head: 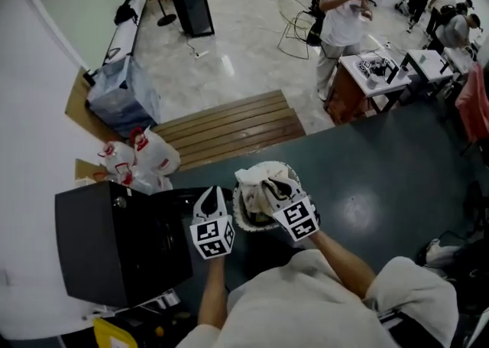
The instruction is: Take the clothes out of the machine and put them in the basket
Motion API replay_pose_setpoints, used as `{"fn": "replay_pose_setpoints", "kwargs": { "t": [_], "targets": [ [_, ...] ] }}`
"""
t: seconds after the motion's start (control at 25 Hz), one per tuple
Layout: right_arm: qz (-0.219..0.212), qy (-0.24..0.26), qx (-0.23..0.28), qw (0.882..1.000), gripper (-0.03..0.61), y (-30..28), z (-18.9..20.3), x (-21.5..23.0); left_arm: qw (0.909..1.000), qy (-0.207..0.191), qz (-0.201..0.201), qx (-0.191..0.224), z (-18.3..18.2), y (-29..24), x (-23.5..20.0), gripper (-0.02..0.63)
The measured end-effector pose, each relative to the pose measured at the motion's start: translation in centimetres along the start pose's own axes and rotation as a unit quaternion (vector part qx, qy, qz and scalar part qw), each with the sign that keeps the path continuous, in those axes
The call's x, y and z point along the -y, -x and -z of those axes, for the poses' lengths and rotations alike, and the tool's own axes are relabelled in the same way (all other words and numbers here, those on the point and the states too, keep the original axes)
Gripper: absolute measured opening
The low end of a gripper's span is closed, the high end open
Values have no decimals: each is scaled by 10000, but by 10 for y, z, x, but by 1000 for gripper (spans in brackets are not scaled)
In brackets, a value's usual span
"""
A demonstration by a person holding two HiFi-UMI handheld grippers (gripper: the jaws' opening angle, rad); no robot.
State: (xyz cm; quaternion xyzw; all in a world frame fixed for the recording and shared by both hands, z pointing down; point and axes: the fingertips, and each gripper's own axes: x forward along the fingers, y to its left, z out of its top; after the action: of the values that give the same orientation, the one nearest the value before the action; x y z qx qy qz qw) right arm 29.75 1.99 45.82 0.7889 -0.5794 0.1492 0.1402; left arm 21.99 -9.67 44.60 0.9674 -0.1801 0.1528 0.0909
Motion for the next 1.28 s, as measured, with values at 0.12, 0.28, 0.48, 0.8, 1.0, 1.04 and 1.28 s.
{"fn": "replay_pose_setpoints", "kwargs": {
  "t": [0.12,0.28,0.48,0.8,1.0,1.04,1.28],
  "targets": [
    [84,-110,-170,9998,61,-7,17,19,9998,-15,4,-197,10,-12,3,18],
    [134,-280,-433,9986,61,-29,48,36,9990,-21,-39,-441,28,-34,-4,18],
    [125,-464,-790,9957,61,-55,90,52,9973,-5,-67,-734,52,-63,-8,18],
    [151,-899,-1388,9861,61,-109,167,74,9948,128,-136,-1004,85,-98,-11,18],
    [155,-1095,-1885,9758,131,-134,226,85,9933,190,-193,-1120,98,-106,-11,18],
    [183,-1107,-1923,9749,187,-135,232,87,9931,204,-204,-1139,99,-106,-12,18],
    [216,-1049,-1856,9768,226,-123,227,91,9924,272,-256,-1174,101,-105,-16,18]
  ]
}}
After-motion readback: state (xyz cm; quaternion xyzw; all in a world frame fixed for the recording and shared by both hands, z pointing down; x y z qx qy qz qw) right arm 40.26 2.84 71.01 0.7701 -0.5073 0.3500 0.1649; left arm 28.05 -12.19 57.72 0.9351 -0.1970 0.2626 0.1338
